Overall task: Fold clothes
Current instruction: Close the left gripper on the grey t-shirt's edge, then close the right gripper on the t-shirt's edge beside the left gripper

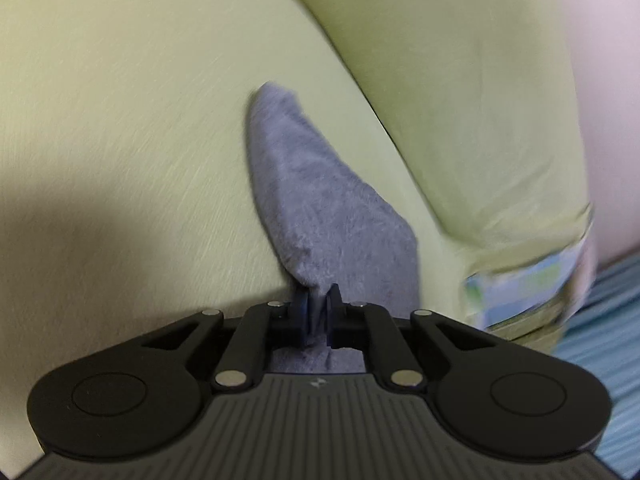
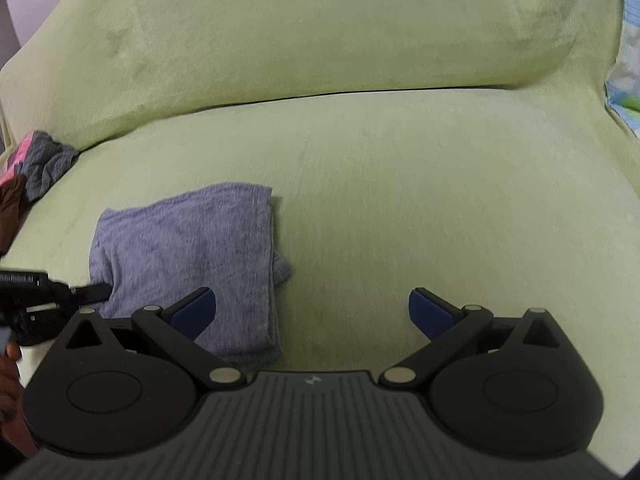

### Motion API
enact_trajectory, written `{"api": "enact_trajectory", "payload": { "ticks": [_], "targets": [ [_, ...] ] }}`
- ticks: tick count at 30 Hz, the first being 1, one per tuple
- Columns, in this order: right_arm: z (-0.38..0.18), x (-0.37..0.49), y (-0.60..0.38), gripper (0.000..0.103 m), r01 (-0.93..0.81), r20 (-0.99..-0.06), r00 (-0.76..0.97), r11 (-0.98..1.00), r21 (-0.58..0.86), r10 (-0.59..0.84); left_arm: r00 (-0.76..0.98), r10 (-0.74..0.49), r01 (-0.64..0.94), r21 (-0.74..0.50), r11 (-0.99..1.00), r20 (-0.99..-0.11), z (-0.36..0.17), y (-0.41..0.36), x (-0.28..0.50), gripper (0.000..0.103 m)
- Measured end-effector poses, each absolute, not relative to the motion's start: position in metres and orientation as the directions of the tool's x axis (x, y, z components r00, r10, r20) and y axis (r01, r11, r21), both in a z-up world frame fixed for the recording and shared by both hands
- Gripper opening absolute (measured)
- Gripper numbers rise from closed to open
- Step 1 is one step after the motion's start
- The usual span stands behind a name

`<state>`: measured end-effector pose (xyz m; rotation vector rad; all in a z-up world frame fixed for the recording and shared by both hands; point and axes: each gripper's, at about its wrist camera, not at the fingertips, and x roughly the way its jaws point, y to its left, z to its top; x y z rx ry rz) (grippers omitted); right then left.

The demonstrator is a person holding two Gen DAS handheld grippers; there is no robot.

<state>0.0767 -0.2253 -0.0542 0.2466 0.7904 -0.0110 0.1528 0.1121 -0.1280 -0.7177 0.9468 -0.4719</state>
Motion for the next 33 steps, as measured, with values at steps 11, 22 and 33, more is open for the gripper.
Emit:
{"api": "enact_trajectory", "payload": {
  "ticks": [11, 22, 33],
  "targets": [
    [-0.086, 0.140, -0.242, 0.079, 0.017, -0.673, 0.626, 0.856, 0.517, 0.394, 0.474, -0.515, 0.110, -0.533, 0.839, -0.714, -0.097, 0.090, 0.158, 0.005],
    [-0.096, 0.151, -0.239, 0.074, -0.081, -0.680, 0.576, 0.859, 0.506, 0.455, 0.461, -0.456, 0.144, -0.442, 0.885, -0.762, -0.090, 0.082, 0.149, 0.006],
    [-0.119, 0.137, -0.259, 0.039, -0.068, -0.572, 0.625, 0.766, 0.639, 0.532, 0.451, -0.480, 0.141, -0.470, 0.871, -0.753, -0.097, 0.085, 0.152, 0.007]
  ]
}}
